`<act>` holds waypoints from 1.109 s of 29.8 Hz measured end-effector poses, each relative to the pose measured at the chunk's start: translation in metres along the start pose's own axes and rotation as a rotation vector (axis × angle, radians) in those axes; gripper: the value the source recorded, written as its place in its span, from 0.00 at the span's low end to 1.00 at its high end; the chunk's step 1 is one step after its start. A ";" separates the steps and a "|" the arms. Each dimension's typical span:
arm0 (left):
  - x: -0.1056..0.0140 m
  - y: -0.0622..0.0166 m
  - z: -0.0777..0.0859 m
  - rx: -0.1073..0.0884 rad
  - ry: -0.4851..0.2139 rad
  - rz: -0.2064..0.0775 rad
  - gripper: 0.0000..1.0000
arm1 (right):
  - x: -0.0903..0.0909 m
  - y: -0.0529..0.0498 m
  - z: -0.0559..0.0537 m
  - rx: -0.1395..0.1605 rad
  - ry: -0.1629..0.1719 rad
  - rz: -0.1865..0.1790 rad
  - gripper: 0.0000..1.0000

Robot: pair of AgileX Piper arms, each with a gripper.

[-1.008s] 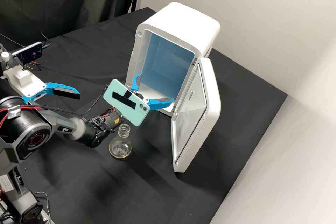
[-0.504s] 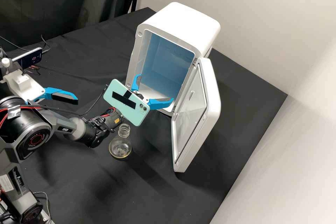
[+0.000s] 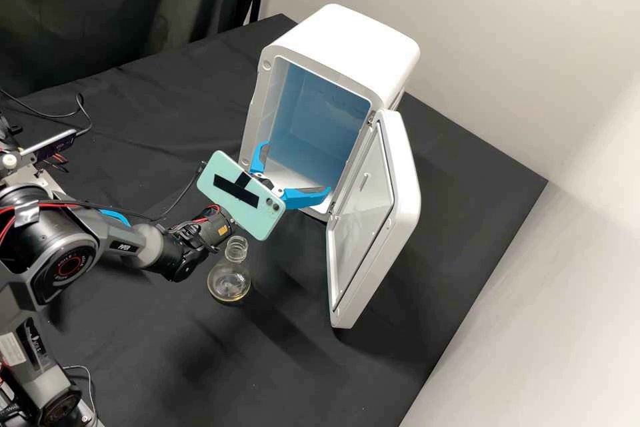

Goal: Place the flask in the incubator

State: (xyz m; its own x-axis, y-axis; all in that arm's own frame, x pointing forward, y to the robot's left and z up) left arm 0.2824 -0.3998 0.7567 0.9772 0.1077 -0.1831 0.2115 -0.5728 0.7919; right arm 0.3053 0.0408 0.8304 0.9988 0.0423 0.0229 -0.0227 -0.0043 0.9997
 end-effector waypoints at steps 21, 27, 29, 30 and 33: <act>-0.002 -0.0289 -0.074 -0.068 0.251 -0.072 1.00 | 0.000 0.000 0.000 0.000 0.000 0.001 1.00; -0.010 -0.0292 -0.098 -0.104 0.299 -0.070 1.00 | 0.000 0.000 0.000 0.000 0.000 0.001 1.00; -0.013 -0.0281 -0.100 -0.118 0.292 -0.069 1.00 | 0.000 0.000 0.000 0.000 0.000 0.001 1.00; -0.015 -0.0272 -0.101 -0.120 0.293 -0.067 1.00 | 0.000 0.000 0.000 0.000 0.000 0.001 1.00; -0.019 -0.0208 -0.100 -0.123 0.277 -0.049 1.00 | 0.000 0.000 0.000 0.000 0.000 0.001 1.00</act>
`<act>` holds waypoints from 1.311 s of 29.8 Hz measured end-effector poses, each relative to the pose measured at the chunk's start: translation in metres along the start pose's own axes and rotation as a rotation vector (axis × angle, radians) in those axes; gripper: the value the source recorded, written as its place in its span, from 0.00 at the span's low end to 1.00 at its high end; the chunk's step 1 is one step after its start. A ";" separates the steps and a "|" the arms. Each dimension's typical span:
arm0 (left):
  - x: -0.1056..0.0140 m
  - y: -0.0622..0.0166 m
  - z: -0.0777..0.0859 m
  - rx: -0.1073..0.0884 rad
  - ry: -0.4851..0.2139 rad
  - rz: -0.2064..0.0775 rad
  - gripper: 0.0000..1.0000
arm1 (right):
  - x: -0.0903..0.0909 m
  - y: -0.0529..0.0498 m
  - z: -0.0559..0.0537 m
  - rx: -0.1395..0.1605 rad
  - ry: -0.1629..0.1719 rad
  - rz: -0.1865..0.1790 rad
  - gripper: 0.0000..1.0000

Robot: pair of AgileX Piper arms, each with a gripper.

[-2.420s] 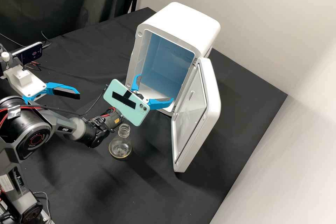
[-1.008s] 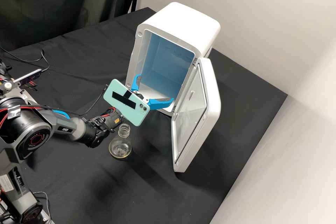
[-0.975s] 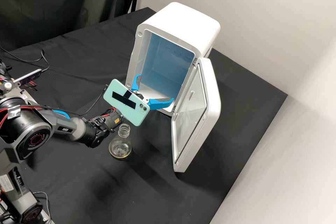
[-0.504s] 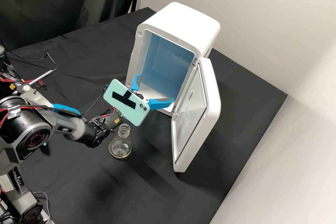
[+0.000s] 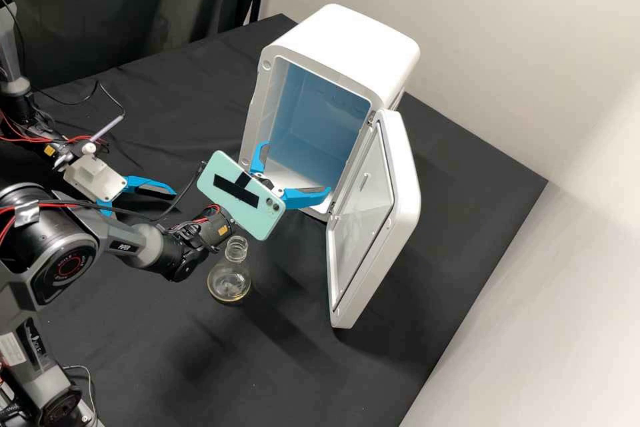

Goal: Place the flask in the incubator

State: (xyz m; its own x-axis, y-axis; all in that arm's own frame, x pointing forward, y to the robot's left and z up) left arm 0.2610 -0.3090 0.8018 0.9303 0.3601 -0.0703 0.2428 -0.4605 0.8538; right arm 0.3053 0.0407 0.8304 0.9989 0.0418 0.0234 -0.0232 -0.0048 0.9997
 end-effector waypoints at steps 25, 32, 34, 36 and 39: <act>-0.029 0.0255 -0.015 -0.070 0.008 0.082 1.00 | 0.000 0.000 0.000 0.000 0.000 0.000 1.00; -0.031 0.0284 -0.014 -0.067 0.007 0.094 1.00 | 0.000 0.000 0.000 0.000 0.000 0.000 1.00; -0.031 0.0292 -0.014 -0.066 0.006 0.098 1.00 | 0.000 0.000 0.000 0.000 0.000 0.000 1.00; -0.032 0.0302 -0.014 -0.065 0.006 0.102 1.00 | 0.000 0.000 0.000 0.000 0.000 0.000 1.00; -0.032 0.0306 -0.014 -0.065 0.005 0.105 1.00 | 0.000 0.000 0.000 0.000 0.000 0.000 1.00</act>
State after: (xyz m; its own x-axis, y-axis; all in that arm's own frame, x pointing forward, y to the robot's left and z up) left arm 0.2350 -0.3235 0.8371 0.9483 0.3166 0.0235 0.1256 -0.4422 0.8881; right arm 0.3053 0.0407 0.8304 0.9989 0.0418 0.0234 -0.0232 -0.0048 0.9997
